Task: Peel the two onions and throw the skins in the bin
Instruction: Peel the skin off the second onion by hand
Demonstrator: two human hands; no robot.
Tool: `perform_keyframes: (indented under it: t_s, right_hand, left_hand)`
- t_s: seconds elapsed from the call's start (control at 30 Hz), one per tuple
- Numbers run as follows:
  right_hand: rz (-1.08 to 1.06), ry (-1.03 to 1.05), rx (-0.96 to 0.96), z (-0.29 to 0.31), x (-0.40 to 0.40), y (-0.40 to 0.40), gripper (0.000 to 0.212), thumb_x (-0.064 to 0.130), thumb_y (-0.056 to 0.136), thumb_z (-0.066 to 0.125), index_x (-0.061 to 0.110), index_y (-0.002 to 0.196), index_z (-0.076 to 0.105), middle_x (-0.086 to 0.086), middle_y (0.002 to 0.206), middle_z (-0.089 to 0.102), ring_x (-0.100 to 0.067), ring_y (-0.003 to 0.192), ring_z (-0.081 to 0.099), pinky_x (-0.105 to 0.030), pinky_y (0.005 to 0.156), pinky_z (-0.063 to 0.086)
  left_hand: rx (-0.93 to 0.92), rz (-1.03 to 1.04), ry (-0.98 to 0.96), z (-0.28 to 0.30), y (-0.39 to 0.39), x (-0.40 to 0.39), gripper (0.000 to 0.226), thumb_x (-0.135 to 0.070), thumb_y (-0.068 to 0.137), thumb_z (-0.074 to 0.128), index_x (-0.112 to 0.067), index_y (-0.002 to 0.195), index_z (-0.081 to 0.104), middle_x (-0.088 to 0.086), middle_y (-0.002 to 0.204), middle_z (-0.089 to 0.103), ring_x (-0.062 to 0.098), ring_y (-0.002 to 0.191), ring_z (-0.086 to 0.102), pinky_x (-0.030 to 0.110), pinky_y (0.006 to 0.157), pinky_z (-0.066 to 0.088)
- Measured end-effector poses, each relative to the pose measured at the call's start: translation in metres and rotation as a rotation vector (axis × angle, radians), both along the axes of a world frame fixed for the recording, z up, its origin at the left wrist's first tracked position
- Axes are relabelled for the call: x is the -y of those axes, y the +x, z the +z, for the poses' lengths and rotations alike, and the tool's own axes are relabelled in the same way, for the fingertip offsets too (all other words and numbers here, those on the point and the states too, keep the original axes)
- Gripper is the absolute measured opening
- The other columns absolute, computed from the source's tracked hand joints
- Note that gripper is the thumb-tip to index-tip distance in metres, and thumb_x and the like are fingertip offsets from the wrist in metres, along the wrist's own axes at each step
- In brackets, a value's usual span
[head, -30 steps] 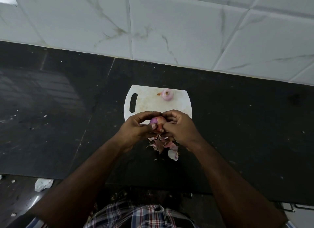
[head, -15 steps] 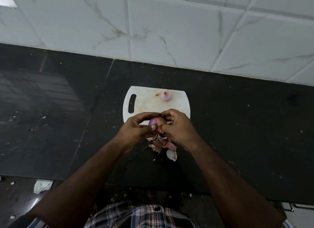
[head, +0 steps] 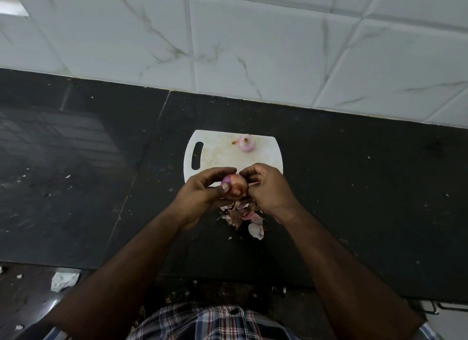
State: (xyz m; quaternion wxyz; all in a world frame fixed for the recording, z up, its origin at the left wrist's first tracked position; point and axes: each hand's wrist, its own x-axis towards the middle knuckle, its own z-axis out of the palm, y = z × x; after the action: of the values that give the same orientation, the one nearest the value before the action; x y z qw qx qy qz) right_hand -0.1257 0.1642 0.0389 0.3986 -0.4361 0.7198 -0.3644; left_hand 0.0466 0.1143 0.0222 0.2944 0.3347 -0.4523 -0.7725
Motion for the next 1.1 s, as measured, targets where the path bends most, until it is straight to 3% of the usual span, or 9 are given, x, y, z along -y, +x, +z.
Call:
perform_keyframes:
  t_s: [0.1, 0.17, 0.27, 0.4, 0.53, 0.67, 0.9, 1.0, 1.1]
  right_hand:
    - [-0.035, 0.010, 0.168, 0.007, -0.004, -0.006, 0.040, -0.018, 0.083, 0.052, 0.007, 0.110, 0.067, -0.011, 0.103, 0.073, -0.026, 0.091, 0.073, -0.040, 0.071, 0.064]
    - [-0.066, 0.009, 0.300, 0.012, -0.006, -0.008, 0.031, -0.011, 0.090, 0.054, 0.006, 0.112, 0.067, -0.013, 0.105, 0.072, -0.025, 0.090, 0.074, -0.036, 0.072, 0.063]
    - [-0.091, -0.021, 0.318, 0.015, -0.010, -0.006, 0.020, 0.006, 0.091, 0.069, 0.008, 0.111, 0.067, -0.013, 0.102, 0.071, -0.023, 0.087, 0.074, -0.037, 0.072, 0.063]
    - [-0.152, -0.058, 0.302, 0.011, -0.011, 0.003, 0.020, -0.003, 0.086, 0.071, 0.009, 0.102, 0.069, -0.014, 0.092, 0.070, -0.025, 0.077, 0.074, -0.041, 0.073, 0.063]
    - [-0.187, -0.082, 0.188, 0.009, -0.010, 0.008, 0.023, 0.001, 0.082, 0.068, 0.014, 0.100, 0.068, -0.013, 0.083, 0.074, -0.028, 0.069, 0.073, -0.047, 0.067, 0.063]
    - [-0.164, -0.099, 0.014, 0.009, -0.011, 0.012, 0.026, 0.009, 0.079, 0.070, 0.019, 0.102, 0.065, -0.007, 0.080, 0.072, -0.023, 0.065, 0.072, -0.036, 0.055, 0.060]
    - [-0.087, -0.096, -0.283, 0.006, -0.015, 0.011, 0.025, 0.017, 0.079, 0.072, 0.023, 0.102, 0.063, 0.003, 0.079, 0.068, -0.005, 0.068, 0.063, -0.014, 0.055, 0.046]
    - [-0.095, -0.055, -0.325, -0.002, -0.019, -0.001, 0.022, 0.020, 0.080, 0.074, 0.019, 0.101, 0.066, 0.006, 0.086, 0.069, -0.007, 0.077, 0.065, -0.017, 0.062, 0.048]
    - [0.020, 0.014, -0.349, -0.013, -0.021, -0.008, 0.021, 0.013, 0.086, 0.070, 0.018, 0.107, 0.075, 0.004, 0.109, 0.074, -0.011, 0.104, 0.068, -0.021, 0.086, 0.052]
  left_hand:
    - [-0.015, 0.025, 0.036, 0.001, 0.003, 0.001, 0.043, -0.008, 0.080, 0.068, -0.010, 0.123, 0.065, 0.011, 0.126, 0.066, 0.038, 0.106, 0.069, 0.046, 0.089, 0.059]
    - [-0.030, 0.041, 0.052, 0.001, 0.006, 0.002, 0.042, -0.008, 0.080, 0.069, -0.012, 0.122, 0.066, 0.014, 0.131, 0.062, 0.039, 0.108, 0.069, 0.044, 0.087, 0.059]
    - [-0.029, 0.073, 0.064, -0.001, 0.005, 0.003, 0.035, 0.001, 0.087, 0.065, -0.011, 0.120, 0.064, 0.015, 0.135, 0.056, 0.036, 0.105, 0.070, 0.043, 0.086, 0.060]
    - [-0.013, 0.098, 0.053, -0.003, 0.002, 0.002, 0.035, 0.006, 0.089, 0.062, -0.008, 0.121, 0.060, 0.014, 0.136, 0.054, 0.038, 0.107, 0.069, 0.048, 0.091, 0.058]
    - [-0.017, 0.099, 0.083, -0.002, 0.001, 0.001, 0.038, -0.001, 0.081, 0.068, -0.007, 0.118, 0.059, 0.015, 0.133, 0.055, 0.040, 0.107, 0.068, 0.052, 0.094, 0.056]
    - [-0.036, 0.105, 0.131, -0.004, 0.002, -0.003, 0.030, 0.006, 0.089, 0.060, -0.007, 0.116, 0.059, 0.017, 0.131, 0.057, 0.040, 0.104, 0.069, 0.056, 0.098, 0.052]
    - [-0.092, 0.153, 0.242, -0.002, 0.006, -0.008, 0.025, 0.005, 0.096, 0.052, -0.005, 0.118, 0.058, 0.021, 0.126, 0.061, 0.039, 0.095, 0.072, 0.047, 0.083, 0.061]
    - [-0.148, 0.190, 0.296, 0.002, 0.012, -0.002, 0.025, 0.001, 0.098, 0.051, -0.005, 0.121, 0.058, 0.022, 0.125, 0.063, 0.042, 0.099, 0.071, 0.047, 0.081, 0.061]
    - [-0.161, 0.200, 0.339, 0.007, 0.017, 0.003, 0.025, -0.002, 0.100, 0.047, -0.006, 0.123, 0.058, 0.024, 0.123, 0.064, 0.041, 0.099, 0.071, 0.045, 0.077, 0.062]
